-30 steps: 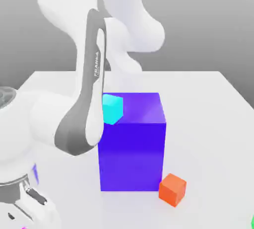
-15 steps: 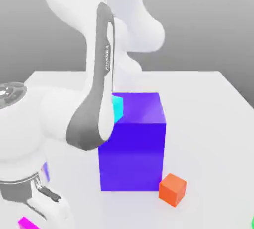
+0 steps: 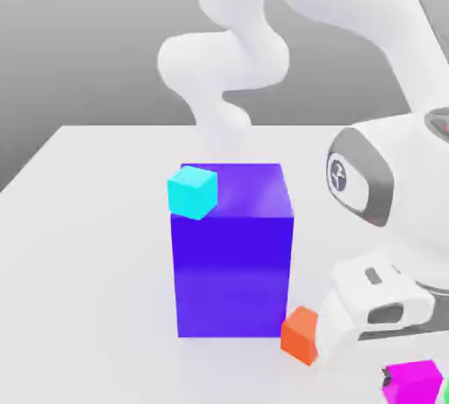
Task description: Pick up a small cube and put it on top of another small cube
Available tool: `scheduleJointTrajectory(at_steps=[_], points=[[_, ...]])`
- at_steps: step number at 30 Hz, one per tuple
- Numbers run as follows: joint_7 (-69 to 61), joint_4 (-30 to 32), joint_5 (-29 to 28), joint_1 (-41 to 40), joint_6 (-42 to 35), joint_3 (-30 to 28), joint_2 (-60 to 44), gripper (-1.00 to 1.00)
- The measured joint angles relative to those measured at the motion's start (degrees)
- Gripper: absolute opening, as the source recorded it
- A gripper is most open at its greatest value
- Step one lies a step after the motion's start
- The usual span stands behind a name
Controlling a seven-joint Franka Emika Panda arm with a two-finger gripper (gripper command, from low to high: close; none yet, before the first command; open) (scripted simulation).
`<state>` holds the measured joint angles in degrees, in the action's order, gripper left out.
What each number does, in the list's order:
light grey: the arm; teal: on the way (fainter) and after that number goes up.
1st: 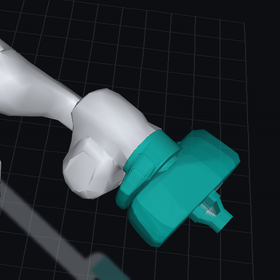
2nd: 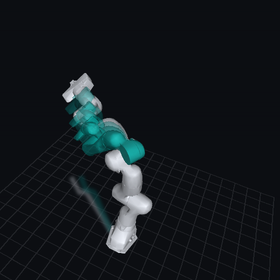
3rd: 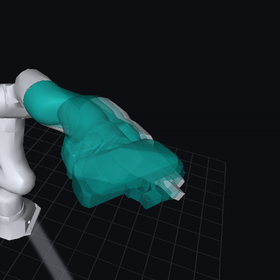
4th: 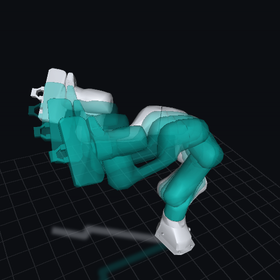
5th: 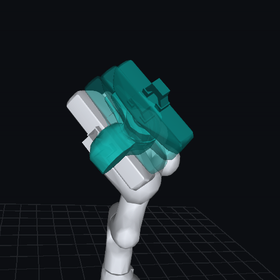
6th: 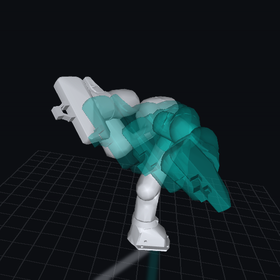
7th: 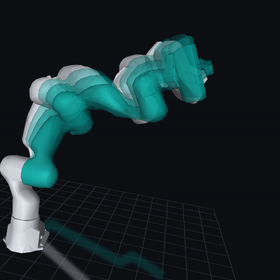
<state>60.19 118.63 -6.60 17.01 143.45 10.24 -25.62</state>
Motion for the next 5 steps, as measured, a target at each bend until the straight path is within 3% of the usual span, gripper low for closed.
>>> scheduleJointTrajectory(at_steps=[1, 2, 5], points=[[0.69, -0.91, -1.45, 2.12, 1.67, 0.08, -2.55, -1.0], [1.11, -1.39, -2.28, 3.23, 2.79, 0.05, -4.14, 1.0], [1.11, -1.39, -2.28, 3.23, 2.79, 0.05, -4.14, 1.0]])
